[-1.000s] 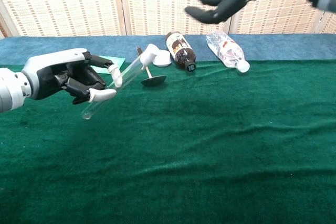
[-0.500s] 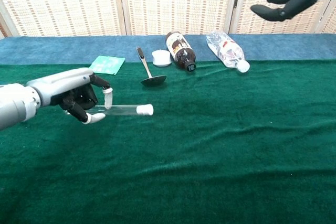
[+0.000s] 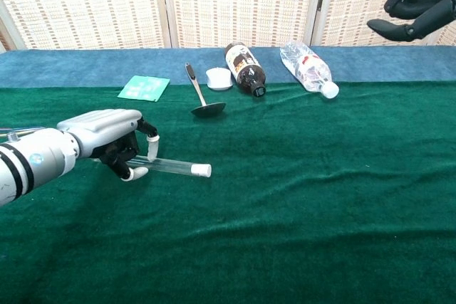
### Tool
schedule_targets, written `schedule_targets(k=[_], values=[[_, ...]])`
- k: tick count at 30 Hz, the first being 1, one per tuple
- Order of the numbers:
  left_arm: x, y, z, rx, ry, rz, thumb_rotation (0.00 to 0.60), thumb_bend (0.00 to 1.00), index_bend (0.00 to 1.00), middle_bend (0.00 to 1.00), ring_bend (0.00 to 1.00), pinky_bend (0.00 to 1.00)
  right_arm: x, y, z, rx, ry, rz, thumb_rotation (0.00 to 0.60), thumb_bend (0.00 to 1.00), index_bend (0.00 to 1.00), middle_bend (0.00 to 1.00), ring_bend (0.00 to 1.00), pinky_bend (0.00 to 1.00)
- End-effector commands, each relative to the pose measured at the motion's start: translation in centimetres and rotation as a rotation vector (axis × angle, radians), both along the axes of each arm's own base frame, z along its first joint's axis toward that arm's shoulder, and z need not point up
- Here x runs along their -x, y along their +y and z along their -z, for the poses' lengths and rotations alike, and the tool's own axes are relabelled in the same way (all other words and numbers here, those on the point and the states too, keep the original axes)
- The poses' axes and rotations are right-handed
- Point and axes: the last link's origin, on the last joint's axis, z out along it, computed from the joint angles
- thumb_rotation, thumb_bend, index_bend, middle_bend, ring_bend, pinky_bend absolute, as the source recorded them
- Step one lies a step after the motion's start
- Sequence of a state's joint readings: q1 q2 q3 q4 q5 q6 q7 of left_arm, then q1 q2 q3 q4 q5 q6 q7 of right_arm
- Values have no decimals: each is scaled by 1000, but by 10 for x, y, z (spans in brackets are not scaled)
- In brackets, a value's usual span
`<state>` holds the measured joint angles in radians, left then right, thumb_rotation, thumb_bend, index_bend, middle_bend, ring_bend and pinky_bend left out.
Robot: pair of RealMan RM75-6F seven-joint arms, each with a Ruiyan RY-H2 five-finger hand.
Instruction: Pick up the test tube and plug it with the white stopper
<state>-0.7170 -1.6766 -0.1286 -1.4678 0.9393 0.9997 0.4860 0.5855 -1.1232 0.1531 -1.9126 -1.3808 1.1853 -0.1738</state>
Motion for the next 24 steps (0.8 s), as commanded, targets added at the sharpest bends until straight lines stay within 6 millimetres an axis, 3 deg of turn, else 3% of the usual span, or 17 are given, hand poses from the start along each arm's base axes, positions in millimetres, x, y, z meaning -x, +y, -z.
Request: schedule_targets(k=[1,8,12,16,19,21,24], values=[[0,-1,1,5,6,-2,600,545,440,955,931,843,1,0,0,-1,-3,6,600,517,61,984,1000,1000],[3,-3,-5,2,14,-2,600,545,365,955,926,843,9,0,-3,5,-2,28,600,517,61,985,1000,1000],[6,-4,-35,-60,-43,-8,600,545,320,948,900,843,25,2,-13,34,40,69,600,517,60,975,1000,1000],[19,-5,-74,-148,-72,-6,600,544,311,864,827,842,48,7,-25,64,107,129,600,517,61,921,1000,1000],[27,-7,-92,-200,-68,2,600,545,332,782,754,819,58,10,-30,82,131,156,600,517,61,842,1000,998],[44,-11,-120,-301,-31,11,600,545,338,702,675,763,81,20,-39,127,161,220,600,517,61,748,975,945],[61,-20,-143,-382,-11,16,600,545,340,574,543,650,101,33,-44,153,162,269,600,517,63,587,791,781]])
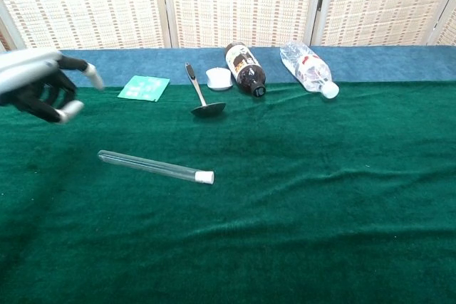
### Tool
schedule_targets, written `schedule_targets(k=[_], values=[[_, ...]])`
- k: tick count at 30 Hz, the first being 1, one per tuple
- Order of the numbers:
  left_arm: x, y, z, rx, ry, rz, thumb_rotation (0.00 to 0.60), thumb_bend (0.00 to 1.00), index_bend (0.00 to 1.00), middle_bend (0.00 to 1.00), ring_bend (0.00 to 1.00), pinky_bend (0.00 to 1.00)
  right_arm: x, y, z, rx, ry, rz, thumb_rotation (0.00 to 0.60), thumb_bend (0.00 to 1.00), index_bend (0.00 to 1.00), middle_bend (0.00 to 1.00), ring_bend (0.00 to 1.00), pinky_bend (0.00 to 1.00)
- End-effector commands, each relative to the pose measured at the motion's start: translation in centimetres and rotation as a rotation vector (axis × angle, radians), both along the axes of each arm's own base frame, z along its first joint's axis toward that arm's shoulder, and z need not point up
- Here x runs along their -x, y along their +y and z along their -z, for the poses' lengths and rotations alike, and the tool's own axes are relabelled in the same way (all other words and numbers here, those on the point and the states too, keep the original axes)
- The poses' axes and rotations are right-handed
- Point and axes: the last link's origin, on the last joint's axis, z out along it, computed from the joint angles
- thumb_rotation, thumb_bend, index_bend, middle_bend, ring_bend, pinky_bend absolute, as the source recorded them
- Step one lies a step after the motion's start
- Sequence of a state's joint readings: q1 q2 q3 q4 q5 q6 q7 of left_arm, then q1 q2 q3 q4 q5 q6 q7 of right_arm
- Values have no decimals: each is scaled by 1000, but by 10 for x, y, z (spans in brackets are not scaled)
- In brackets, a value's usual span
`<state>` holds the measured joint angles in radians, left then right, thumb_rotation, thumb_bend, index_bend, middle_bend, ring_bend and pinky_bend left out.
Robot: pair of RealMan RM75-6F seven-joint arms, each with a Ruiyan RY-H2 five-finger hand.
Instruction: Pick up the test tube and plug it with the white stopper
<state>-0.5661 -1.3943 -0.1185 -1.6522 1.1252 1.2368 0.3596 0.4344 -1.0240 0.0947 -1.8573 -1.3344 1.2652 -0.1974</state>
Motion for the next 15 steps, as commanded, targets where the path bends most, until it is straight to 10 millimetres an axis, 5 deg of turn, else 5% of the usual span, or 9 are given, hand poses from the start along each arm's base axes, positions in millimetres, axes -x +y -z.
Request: schedule_targets(k=[1,5,8,15], values=[[27,-15,-38,-124,31,-1,600,545,340,528,494,606,29,17,-9,45,14,68,600,517,65,518,703,700],[47,-32,-59,-192,56,-7,600,544,323,385,345,444,53,34,-14,98,3,113,600,517,67,238,346,385],[60,-49,-70,-232,69,-12,600,544,310,315,271,344,68,49,-17,159,-20,140,600,517,67,123,183,245],[74,-88,-82,-279,39,-28,600,544,287,271,223,239,93,81,-15,199,-43,206,600,517,57,82,131,211]])
